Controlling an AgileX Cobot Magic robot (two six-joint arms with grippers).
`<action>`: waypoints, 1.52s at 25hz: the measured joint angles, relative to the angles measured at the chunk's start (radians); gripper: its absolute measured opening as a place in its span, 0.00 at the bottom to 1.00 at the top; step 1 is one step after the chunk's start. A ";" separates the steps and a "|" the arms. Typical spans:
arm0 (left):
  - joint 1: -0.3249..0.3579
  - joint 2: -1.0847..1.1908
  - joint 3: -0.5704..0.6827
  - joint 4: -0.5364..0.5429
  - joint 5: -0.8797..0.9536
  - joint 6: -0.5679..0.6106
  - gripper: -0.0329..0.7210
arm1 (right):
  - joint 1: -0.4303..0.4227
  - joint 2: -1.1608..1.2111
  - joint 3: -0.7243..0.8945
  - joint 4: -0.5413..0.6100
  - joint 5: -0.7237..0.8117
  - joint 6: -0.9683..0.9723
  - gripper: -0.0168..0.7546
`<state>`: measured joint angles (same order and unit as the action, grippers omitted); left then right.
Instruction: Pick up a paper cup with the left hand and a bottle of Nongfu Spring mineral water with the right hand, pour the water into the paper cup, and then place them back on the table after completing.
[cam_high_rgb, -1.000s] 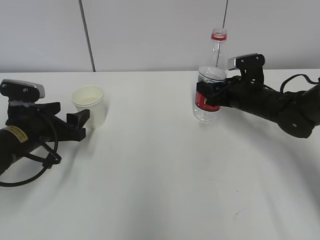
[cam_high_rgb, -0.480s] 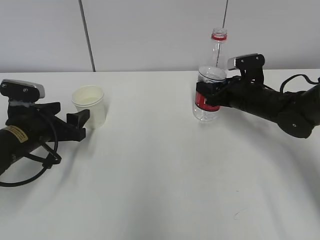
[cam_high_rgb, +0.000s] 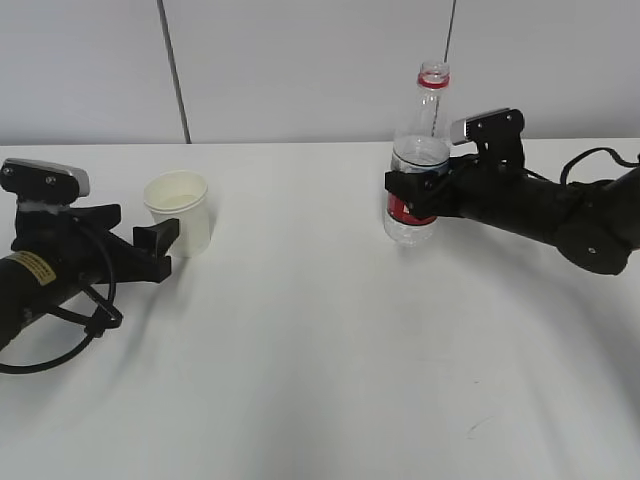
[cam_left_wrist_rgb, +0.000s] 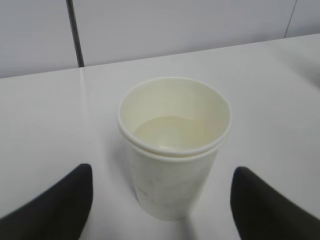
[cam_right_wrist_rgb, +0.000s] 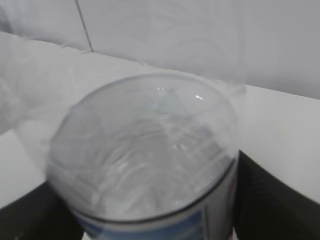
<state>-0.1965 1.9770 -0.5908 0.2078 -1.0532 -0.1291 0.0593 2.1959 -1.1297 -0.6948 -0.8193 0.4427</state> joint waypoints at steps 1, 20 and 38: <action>0.000 0.000 0.000 0.000 0.000 0.000 0.74 | 0.000 -0.002 0.000 -0.005 0.007 0.000 0.76; 0.000 -0.001 0.000 0.000 0.000 0.000 0.74 | 0.000 -0.043 0.000 -0.059 0.139 0.053 0.85; 0.000 -0.001 0.000 0.000 0.000 0.000 0.74 | 0.000 -0.079 0.000 -0.267 0.189 0.280 0.80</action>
<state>-0.1965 1.9764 -0.5908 0.2078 -1.0532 -0.1291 0.0593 2.1170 -1.1297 -0.9617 -0.6298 0.7229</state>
